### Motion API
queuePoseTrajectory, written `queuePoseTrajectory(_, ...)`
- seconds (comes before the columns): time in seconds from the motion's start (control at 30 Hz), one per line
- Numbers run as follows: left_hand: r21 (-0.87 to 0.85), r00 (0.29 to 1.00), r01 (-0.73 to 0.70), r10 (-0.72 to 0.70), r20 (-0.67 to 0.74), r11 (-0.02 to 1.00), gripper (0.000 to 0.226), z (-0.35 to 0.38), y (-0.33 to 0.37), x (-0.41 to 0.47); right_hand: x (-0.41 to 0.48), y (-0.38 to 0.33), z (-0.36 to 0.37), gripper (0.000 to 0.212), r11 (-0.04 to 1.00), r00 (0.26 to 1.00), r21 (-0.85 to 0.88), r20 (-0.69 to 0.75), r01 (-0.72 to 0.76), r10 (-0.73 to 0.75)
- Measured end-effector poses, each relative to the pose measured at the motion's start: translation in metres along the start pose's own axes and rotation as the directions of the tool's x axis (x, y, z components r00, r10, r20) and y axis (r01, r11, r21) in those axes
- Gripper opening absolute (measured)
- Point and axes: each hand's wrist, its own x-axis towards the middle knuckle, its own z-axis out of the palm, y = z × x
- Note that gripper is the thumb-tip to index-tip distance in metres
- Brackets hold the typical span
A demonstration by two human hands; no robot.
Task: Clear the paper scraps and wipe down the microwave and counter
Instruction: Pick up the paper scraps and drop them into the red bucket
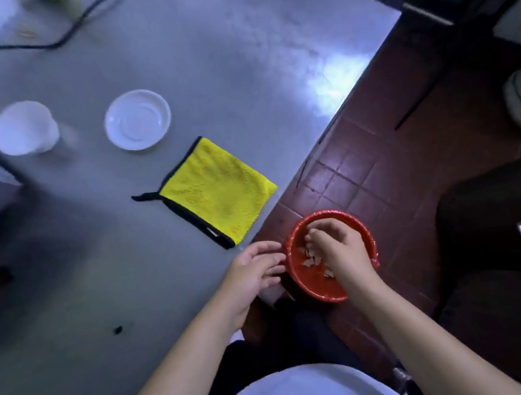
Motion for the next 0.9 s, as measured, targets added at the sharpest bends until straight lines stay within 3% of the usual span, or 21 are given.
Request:
queuePoseTrajectory(0.13,-0.166,0.985,-0.139,0.118,-0.129,0.976,0.019,-0.048,0.011,-0.041,-0.023,-0.053,0.049,0.011,0.986,0.968,-0.059,0.210,0.155,-0.140)
queuePoseTrajectory(0.27,-0.323,0.925,-0.276,0.158,-0.346,0.905,0.018,-0.099,0.001,-0.084,-0.041,-0.084,0.115,0.015,0.959,0.870,-0.083,0.449,0.269,-0.205)
queuePoseTrajectory(0.4,-0.429,0.799,-0.420,0.101,-0.593,0.800,0.019,-0.153,-0.022,-0.133,-0.068,-0.091,0.190,0.016,0.929,0.711,-0.146,0.687,0.339,-0.151)
queuePoseTrajectory(0.53,-0.459,0.629,-0.543,-0.021,-0.777,0.703,0.019,-0.196,-0.061,-0.191,-0.106,-0.085,0.260,0.013,0.872,0.504,-0.209,0.862,0.442,-0.049)
queuePoseTrajectory(0.63,-0.454,0.501,-0.587,-0.139,-0.854,0.671,0.018,-0.221,-0.098,-0.228,-0.134,-0.081,0.300,0.009,0.807,0.367,-0.237,0.930,0.541,0.028)
queuePoseTrajectory(0.7,-0.442,0.434,-0.592,-0.196,-0.879,0.674,0.017,-0.238,-0.123,-0.246,-0.151,-0.076,0.322,0.006,0.761,0.320,-0.258,0.945,0.595,0.070)
queuePoseTrajectory(0.8,-0.433,0.358,-0.573,-0.262,-0.896,0.696,0.015,-0.270,-0.160,-0.262,-0.173,-0.064,0.347,0.007,0.716,0.290,-0.277,0.951,0.641,0.108)
queuePoseTrajectory(0.9,-0.381,0.314,-0.529,-0.242,-0.918,0.758,0.012,-0.313,-0.194,-0.267,-0.192,-0.045,0.370,0.006,0.694,0.307,-0.303,0.944,0.653,0.124)
